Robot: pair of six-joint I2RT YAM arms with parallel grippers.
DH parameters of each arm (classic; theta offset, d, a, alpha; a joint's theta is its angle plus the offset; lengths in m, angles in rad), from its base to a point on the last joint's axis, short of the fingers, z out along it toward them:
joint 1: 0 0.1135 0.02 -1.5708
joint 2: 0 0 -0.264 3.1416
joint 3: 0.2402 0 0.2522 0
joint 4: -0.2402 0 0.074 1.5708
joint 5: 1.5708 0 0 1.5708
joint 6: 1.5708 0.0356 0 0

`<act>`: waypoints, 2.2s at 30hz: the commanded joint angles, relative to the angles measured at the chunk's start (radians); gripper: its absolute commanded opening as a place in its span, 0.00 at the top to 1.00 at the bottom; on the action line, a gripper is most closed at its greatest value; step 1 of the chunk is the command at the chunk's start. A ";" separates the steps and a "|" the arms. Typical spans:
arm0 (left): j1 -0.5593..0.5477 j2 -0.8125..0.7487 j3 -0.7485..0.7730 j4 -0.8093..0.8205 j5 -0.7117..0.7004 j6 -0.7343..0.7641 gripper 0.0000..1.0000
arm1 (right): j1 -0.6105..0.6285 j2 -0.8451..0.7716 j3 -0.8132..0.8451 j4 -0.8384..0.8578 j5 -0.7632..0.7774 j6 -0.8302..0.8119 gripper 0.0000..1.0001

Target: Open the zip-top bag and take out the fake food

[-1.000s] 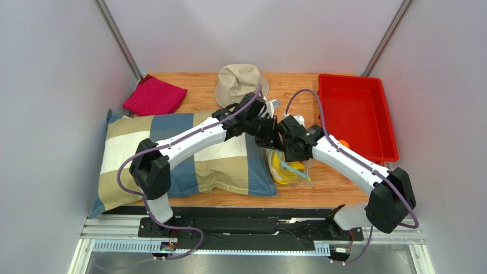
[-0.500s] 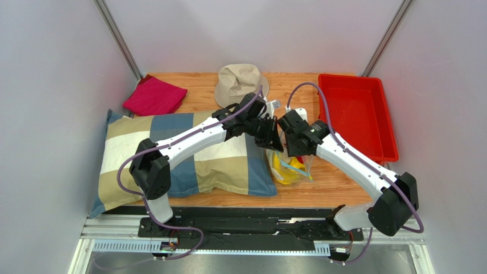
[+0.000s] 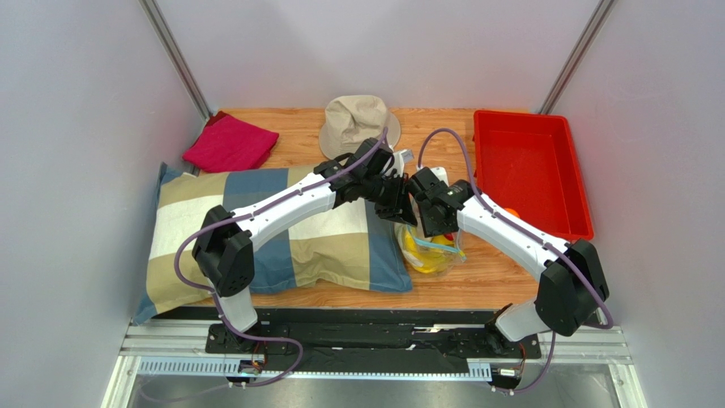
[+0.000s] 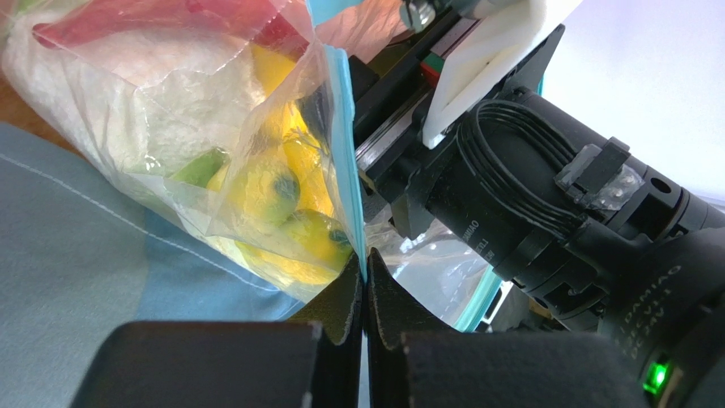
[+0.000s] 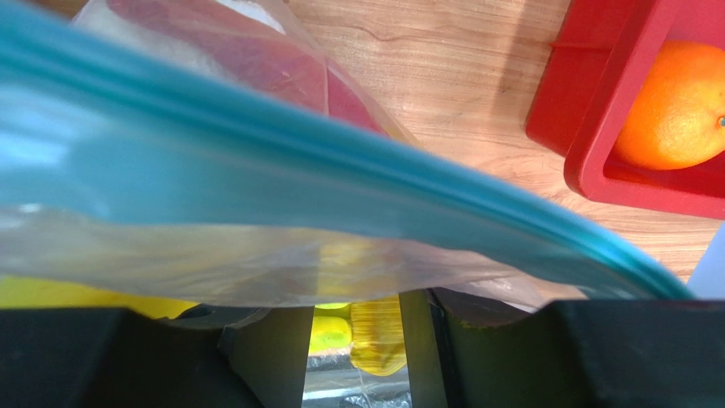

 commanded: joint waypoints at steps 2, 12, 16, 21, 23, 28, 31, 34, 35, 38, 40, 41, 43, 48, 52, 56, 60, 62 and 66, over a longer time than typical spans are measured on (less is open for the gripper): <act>-0.014 -0.039 0.020 0.035 0.034 0.033 1.00 | -0.004 0.023 0.008 0.021 0.028 -0.018 0.56; -0.011 -0.028 0.031 0.017 0.009 0.042 1.00 | -0.066 0.021 -0.001 0.017 0.082 -0.035 0.40; -0.011 -0.007 0.045 0.017 0.026 0.041 1.00 | -0.066 0.036 -0.004 0.028 0.062 -0.037 0.38; -0.009 0.019 0.073 0.012 0.040 0.045 1.00 | -0.069 0.090 -0.036 0.087 0.031 -0.052 0.40; -0.009 0.027 0.079 0.009 0.047 0.048 1.00 | -0.069 0.108 -0.039 0.095 0.030 -0.048 0.42; -0.011 0.030 0.074 0.008 0.057 0.050 1.00 | -0.067 0.067 -0.030 0.074 0.023 -0.043 0.62; -0.009 0.030 0.076 0.012 0.058 0.045 1.00 | -0.067 -0.003 -0.007 0.037 0.008 -0.026 0.82; -0.011 0.032 0.077 0.020 0.063 0.036 1.00 | -0.069 -0.054 0.059 -0.035 -0.047 0.024 0.87; -0.011 0.033 0.077 0.028 0.066 0.027 1.00 | -0.067 -0.063 0.077 -0.050 -0.073 0.043 0.87; -0.015 0.039 0.077 0.048 0.077 0.004 1.00 | -0.067 -0.082 0.149 -0.089 -0.196 0.121 0.87; -0.020 0.041 0.080 0.063 0.078 -0.007 1.00 | -0.067 -0.086 0.186 -0.103 -0.277 0.168 0.87; -0.023 0.041 0.083 0.065 0.078 -0.014 1.00 | -0.067 -0.088 0.197 -0.113 -0.302 0.178 0.87; -0.028 0.039 0.086 0.074 0.072 -0.024 1.00 | -0.067 -0.097 0.218 -0.146 -0.342 0.193 0.91; -0.029 0.021 0.090 0.074 0.037 -0.022 1.00 | -0.067 -0.186 0.247 -0.227 -0.377 0.222 1.00; -0.028 0.015 0.094 0.058 0.002 0.002 1.00 | -0.069 -0.273 0.226 -0.281 -0.444 0.228 1.00; -0.023 0.012 0.102 0.026 -0.031 0.027 1.00 | -0.069 -0.349 0.223 -0.356 -0.478 0.244 1.00; -0.012 -0.007 0.083 0.023 -0.048 0.035 1.00 | -0.069 -0.422 0.267 -0.429 -0.504 0.268 1.00; -0.009 -0.016 0.085 0.008 -0.060 0.048 1.00 | -0.070 -0.459 0.309 -0.446 -0.503 0.278 1.00; -0.006 -0.011 0.103 -0.020 -0.061 0.070 1.00 | -0.069 -0.496 0.398 -0.483 -0.483 0.273 1.00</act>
